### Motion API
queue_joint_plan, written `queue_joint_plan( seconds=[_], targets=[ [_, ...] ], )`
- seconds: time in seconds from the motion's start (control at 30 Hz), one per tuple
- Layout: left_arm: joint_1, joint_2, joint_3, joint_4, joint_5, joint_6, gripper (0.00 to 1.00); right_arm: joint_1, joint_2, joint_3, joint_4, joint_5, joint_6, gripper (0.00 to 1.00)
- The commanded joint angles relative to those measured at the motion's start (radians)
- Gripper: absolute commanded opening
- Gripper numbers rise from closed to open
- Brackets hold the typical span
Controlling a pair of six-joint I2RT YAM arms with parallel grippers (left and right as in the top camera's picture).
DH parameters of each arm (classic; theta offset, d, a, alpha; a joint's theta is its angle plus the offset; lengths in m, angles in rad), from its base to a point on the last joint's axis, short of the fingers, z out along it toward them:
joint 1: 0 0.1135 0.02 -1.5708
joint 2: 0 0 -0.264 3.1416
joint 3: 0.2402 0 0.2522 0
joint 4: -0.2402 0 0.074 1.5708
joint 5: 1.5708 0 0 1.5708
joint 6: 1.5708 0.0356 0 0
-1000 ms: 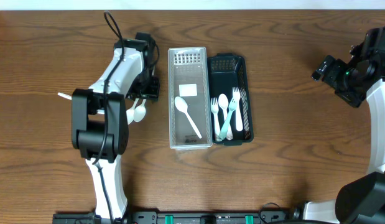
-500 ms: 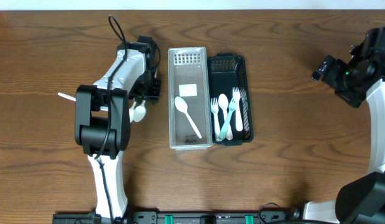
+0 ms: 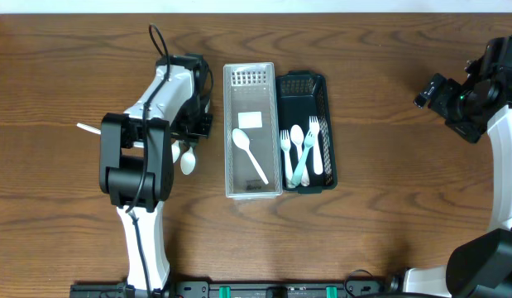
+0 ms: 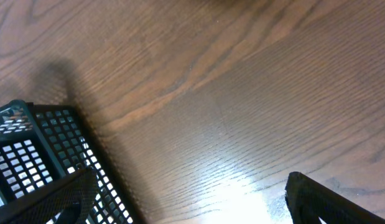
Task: Pack container
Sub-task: 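Lower the left gripper onto the next white spoon and grasp it, then carry the spoon with the left gripper and drop it into the white tray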
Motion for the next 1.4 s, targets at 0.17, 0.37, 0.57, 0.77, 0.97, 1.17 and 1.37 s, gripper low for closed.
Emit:
queue_joint_plan(
  seconds=[0.17, 0.37, 0.57, 0.77, 0.97, 1.17, 1.37],
  targets=[
    [-0.032, -0.251, 0.234, -0.083, 0.148, -0.053, 0.06, -0.006, 0.003, -0.004, -0.002, -0.008, -0.005, 0.99],
    [-0.158, -0.311, 0.233, -0.069, 0.222, -0.204, 0.06, -0.006, 0.003, -0.004, -0.002, -0.007, -0.005, 0.99],
    [-0.314, -0.273, 0.167, -0.012, 0.208, -0.286, 0.10, -0.006, 0.003, -0.004, 0.001, -0.007, -0.005, 0.99],
    [-0.362, -0.226, 0.126, 0.024, 0.142, -0.313, 0.27, -0.006, 0.003, -0.004, 0.001, -0.007, -0.005, 0.99],
    [-0.277, -0.275, 0.180, 0.007, 0.121, -0.313, 0.42, -0.006, 0.003, -0.004, 0.000, -0.007, -0.005, 0.99],
    [-0.146, -0.323, 0.182, -0.016, -0.033, -0.285, 0.58, -0.006, 0.003, -0.004, -0.004, -0.007, -0.006, 0.99],
    [-0.026, -0.270, 0.123, -0.011, -0.048, -0.159, 0.58, -0.006, 0.003, -0.004, -0.003, -0.008, -0.005, 0.99]
  ],
)
